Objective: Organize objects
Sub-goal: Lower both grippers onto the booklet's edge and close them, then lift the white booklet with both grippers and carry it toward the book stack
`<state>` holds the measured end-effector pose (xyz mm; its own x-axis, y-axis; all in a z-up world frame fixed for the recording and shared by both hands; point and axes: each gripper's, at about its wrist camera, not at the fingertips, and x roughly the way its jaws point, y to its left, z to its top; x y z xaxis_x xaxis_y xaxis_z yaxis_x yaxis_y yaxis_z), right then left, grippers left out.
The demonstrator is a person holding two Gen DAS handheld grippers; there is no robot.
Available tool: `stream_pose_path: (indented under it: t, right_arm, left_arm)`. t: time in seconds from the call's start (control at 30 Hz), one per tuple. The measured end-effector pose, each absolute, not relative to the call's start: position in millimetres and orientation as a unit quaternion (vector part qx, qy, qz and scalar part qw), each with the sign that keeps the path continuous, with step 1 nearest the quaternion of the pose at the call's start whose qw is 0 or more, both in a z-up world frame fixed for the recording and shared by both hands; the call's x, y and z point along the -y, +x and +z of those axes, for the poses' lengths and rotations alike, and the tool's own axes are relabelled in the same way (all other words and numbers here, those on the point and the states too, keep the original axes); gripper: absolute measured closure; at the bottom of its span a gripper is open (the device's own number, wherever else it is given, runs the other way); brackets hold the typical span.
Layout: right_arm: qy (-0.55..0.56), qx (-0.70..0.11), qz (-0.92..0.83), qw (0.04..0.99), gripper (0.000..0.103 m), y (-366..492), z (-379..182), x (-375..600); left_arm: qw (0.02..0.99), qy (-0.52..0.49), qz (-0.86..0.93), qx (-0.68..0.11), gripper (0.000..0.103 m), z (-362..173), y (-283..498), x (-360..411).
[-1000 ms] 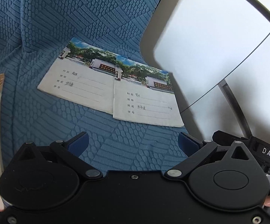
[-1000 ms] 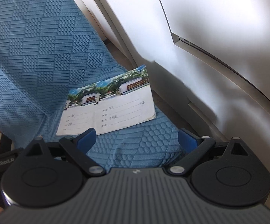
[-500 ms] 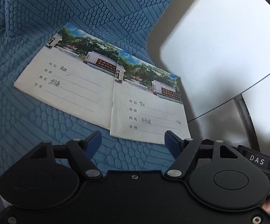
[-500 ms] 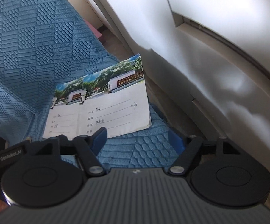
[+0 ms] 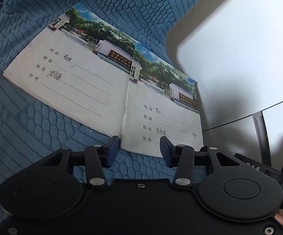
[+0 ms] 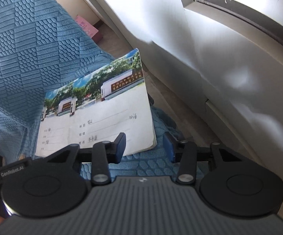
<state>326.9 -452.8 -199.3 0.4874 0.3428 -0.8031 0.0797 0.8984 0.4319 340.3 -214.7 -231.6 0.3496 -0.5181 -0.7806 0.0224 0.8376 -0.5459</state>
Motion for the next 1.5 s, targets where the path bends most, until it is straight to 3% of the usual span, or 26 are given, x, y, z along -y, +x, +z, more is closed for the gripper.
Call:
stream_pose_path:
  t: [0.1, 0.13, 0.27, 0.37, 0.73, 0.8, 1.03, 1.13, 1.5]
  right_arm:
    - [0.209, -0.499, 0.081, 0.837, 0.058, 326.8, -199.3, 450.2]
    - [0.21, -0.499, 0.082, 0.837, 0.058, 326.3, -199.4, 449.7]
    - [0.219, -0.497, 0.085, 0.835, 0.058, 322.8, -199.6, 448.6]
    - [0.225, -0.499, 0.085, 0.833, 0.058, 319.6, -198.8, 448.2]
    - [0.341, -0.491, 0.115, 0.794, 0.055, 298.0, -190.5, 450.9]
    - [0.366, -0.488, 0.122, 0.783, 0.046, 291.5, -189.2, 446.2]
    - [0.5, -0.505, 0.149, 0.688, 0.041, 282.4, -201.8, 438.0]
    - [0.533, -0.508, 0.148, 0.66, 0.035, 280.8, -207.0, 435.2]
    - [0.552, -0.495, 0.071, 0.667, 0.039, 280.6, -202.4, 456.3]
  left_arm:
    - [0.788, -0.231, -0.172, -0.545, 0.06, -232.5, 342.7, 216.1]
    - [0.789, -0.229, -0.171, -0.544, 0.064, -233.0, 342.8, 216.8]
    - [0.792, -0.215, -0.144, -0.554, 0.098, -236.7, 343.5, 213.8]
    - [0.781, -0.245, -0.144, -0.556, 0.101, -238.3, 343.2, 203.6]
    - [0.762, -0.31, -0.158, -0.547, 0.103, -211.6, 330.1, 197.8]
    - [0.754, -0.326, -0.158, -0.549, 0.103, -208.7, 326.4, 196.5]
    - [0.722, -0.381, -0.168, -0.552, 0.103, -197.0, 314.9, 185.9]
    - [0.717, -0.395, -0.169, -0.549, 0.103, -191.5, 309.0, 179.9]
    - [0.69, -0.441, -0.172, -0.548, 0.103, -178.4, 284.7, 152.9]
